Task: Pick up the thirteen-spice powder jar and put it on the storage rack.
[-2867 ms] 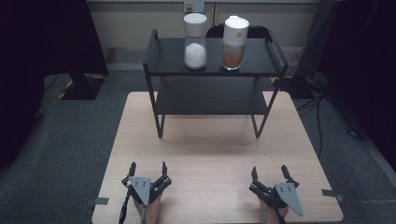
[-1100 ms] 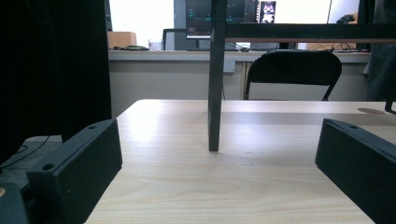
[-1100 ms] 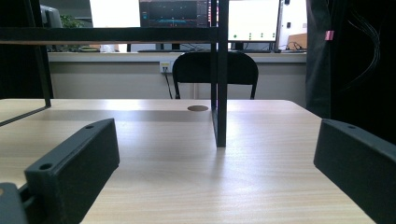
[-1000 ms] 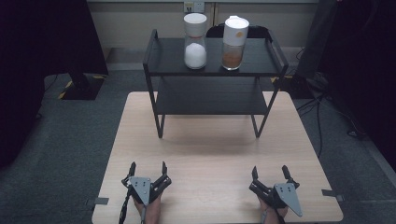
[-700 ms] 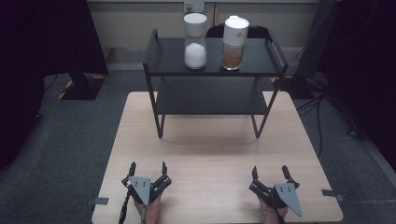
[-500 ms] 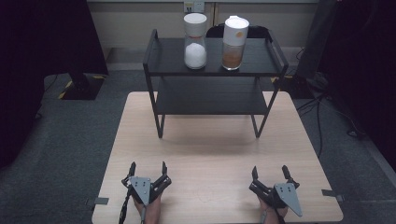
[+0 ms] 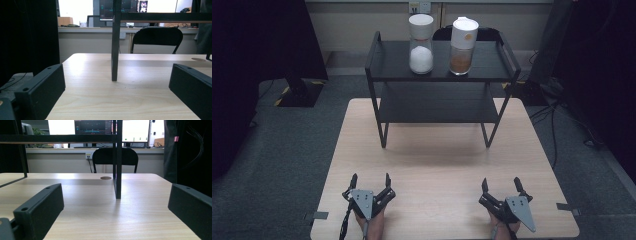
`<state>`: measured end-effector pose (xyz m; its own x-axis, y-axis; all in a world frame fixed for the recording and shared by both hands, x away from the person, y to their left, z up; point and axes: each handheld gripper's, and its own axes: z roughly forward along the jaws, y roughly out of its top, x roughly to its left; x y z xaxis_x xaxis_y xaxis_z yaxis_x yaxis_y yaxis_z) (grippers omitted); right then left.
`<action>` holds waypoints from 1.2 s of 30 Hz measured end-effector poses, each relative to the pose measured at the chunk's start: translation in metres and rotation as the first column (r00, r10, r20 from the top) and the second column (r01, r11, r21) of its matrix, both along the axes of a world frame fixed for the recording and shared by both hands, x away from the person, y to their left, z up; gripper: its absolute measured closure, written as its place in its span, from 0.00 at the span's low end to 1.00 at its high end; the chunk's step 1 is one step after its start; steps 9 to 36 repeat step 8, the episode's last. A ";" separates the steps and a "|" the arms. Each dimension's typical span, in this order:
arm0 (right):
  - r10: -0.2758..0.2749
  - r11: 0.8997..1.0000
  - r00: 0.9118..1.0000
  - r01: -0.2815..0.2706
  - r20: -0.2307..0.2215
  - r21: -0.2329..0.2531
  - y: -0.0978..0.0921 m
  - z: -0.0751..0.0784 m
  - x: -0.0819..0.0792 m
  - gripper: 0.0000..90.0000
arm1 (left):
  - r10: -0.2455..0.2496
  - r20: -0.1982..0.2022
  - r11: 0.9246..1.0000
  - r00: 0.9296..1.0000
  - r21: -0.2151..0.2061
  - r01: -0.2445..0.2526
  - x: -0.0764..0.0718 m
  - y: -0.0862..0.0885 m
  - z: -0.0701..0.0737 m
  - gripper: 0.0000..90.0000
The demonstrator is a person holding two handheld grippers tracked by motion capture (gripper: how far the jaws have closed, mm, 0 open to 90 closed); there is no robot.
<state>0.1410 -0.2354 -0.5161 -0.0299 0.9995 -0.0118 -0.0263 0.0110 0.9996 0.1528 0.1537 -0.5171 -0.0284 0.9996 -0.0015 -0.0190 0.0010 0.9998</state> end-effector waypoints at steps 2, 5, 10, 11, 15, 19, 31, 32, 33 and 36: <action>0.000 1.000 1.000 0.000 0.000 0.000 0.000 0.000 0.000 0.00 | 0.000 0.000 1.000 1.000 0.000 0.000 0.000 0.000 0.000 0.00; 0.000 1.000 1.000 0.000 0.000 0.000 0.000 0.000 0.000 0.00 | 0.000 0.000 1.000 1.000 -0.001 0.000 0.000 0.000 0.000 0.00; 0.000 1.000 1.000 0.000 0.000 0.000 0.000 0.000 0.000 0.00 | -0.003 -0.002 1.000 1.000 -0.003 0.003 0.000 0.001 0.000 0.00; 0.000 1.000 1.000 0.000 0.000 0.000 0.000 0.000 0.000 0.00 | -0.003 -0.002 1.000 1.000 -0.003 0.003 0.000 0.001 0.000 0.00; 0.000 1.000 1.000 0.000 0.000 0.000 0.000 0.000 0.000 0.00 | -0.003 -0.002 1.000 1.000 -0.003 0.003 0.000 0.001 0.000 0.00; 0.000 1.000 1.000 0.000 0.000 0.000 0.000 0.000 0.000 0.00 | -0.003 -0.002 1.000 1.000 -0.003 0.003 0.000 0.001 0.000 0.00; 0.000 1.000 1.000 0.000 0.000 0.000 0.000 0.000 0.000 0.00 | -0.003 -0.002 1.000 1.000 -0.003 0.003 0.000 0.001 0.000 0.00; 0.000 1.000 1.000 0.000 0.000 0.000 0.000 0.000 0.000 0.00 | -0.003 -0.002 1.000 1.000 -0.003 0.003 0.000 0.001 0.000 0.00; 0.000 1.000 1.000 0.000 0.000 0.000 0.000 0.000 0.000 0.00 | -0.003 -0.002 1.000 1.000 -0.003 0.003 0.000 0.001 0.000 0.00; 0.000 1.000 1.000 0.000 0.000 0.000 0.000 0.000 0.000 0.00 | -0.003 -0.002 1.000 1.000 -0.003 0.003 0.000 0.001 0.000 0.00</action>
